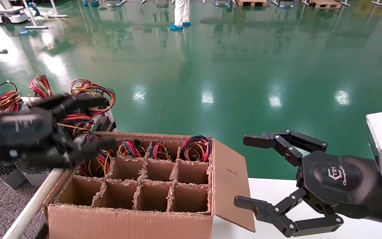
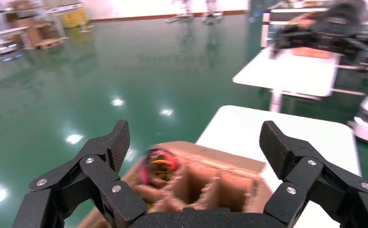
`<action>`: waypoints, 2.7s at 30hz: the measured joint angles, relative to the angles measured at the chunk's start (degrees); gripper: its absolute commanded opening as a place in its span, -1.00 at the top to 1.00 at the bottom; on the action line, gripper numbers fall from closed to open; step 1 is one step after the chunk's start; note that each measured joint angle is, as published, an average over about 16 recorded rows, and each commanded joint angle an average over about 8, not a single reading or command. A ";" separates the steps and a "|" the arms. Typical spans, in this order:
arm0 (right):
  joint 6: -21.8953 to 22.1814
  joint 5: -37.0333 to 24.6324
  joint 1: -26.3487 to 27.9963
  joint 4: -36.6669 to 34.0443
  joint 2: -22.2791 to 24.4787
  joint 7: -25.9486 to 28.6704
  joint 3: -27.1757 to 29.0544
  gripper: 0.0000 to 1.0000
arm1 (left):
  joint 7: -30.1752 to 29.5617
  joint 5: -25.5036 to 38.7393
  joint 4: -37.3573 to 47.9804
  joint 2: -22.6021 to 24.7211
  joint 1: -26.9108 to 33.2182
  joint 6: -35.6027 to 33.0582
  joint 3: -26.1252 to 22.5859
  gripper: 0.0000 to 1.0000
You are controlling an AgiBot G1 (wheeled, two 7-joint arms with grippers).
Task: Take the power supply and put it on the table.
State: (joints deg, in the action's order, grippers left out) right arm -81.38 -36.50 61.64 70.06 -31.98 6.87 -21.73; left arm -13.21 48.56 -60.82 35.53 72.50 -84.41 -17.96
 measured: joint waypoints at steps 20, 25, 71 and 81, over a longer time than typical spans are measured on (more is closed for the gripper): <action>0.02 0.00 -0.01 -0.01 0.01 0.00 0.01 -1.00 | 2.58 -7.74 -14.66 -0.53 -12.62 -1.44 2.17 -1.00; 0.02 0.00 -0.02 -0.01 0.01 0.00 0.01 -1.00 | 2.56 -7.60 -14.28 -0.54 -12.32 -1.42 2.17 -1.00; 0.02 0.00 -0.02 -0.01 0.01 0.00 0.01 -1.00 | 2.41 -6.61 -12.55 -0.51 -10.79 -1.24 1.91 -1.00; 0.02 0.00 -0.02 -0.01 0.01 0.00 0.01 -1.00 | 2.41 -6.59 -12.51 -0.51 -10.76 -1.24 1.91 -1.00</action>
State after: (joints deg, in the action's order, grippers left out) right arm -81.37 -36.50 61.63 70.05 -31.98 6.87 -21.72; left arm -10.80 41.97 -73.34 35.02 61.74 -85.65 -16.05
